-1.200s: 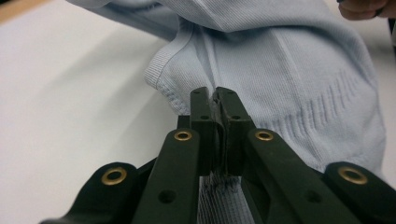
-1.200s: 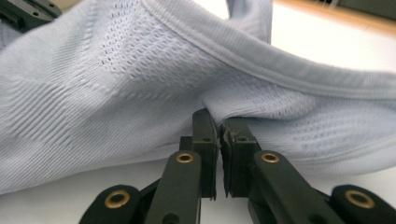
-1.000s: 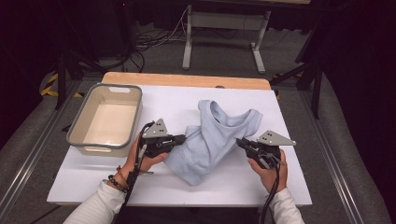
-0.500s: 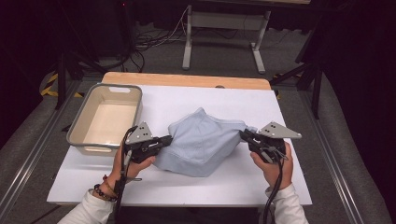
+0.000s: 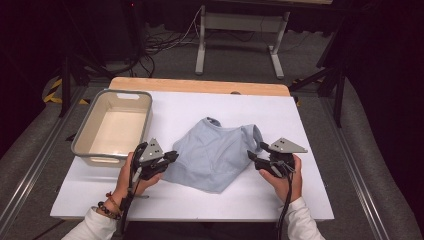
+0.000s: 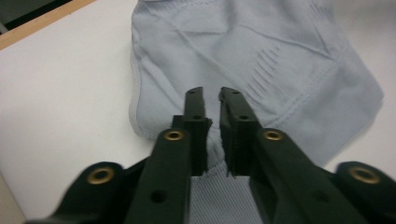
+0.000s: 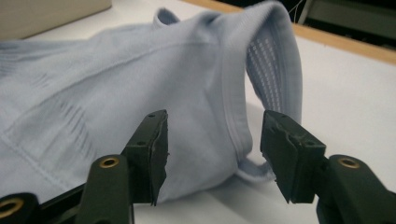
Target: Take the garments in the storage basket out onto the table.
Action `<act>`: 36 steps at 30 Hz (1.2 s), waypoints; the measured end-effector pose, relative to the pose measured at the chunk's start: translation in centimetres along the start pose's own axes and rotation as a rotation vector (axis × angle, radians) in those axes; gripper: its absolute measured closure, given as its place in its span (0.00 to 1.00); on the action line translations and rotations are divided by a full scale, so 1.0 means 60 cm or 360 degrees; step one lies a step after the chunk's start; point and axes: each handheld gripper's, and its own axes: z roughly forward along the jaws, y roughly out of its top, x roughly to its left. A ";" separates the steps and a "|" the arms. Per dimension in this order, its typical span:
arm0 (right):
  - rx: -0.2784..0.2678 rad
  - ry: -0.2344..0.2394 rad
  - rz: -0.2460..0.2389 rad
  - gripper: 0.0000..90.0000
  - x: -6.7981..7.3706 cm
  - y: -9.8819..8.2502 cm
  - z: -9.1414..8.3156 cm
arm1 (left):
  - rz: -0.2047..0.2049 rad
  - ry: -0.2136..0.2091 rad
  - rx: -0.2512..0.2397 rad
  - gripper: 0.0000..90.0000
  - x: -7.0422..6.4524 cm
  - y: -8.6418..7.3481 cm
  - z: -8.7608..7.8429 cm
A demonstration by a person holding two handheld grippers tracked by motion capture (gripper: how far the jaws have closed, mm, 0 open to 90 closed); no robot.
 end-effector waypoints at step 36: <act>0.0223 0.0313 0.0069 0.72 -0.012 -0.046 0.067 | -0.0096 -0.0126 0.0228 0.50 0.019 -0.061 0.036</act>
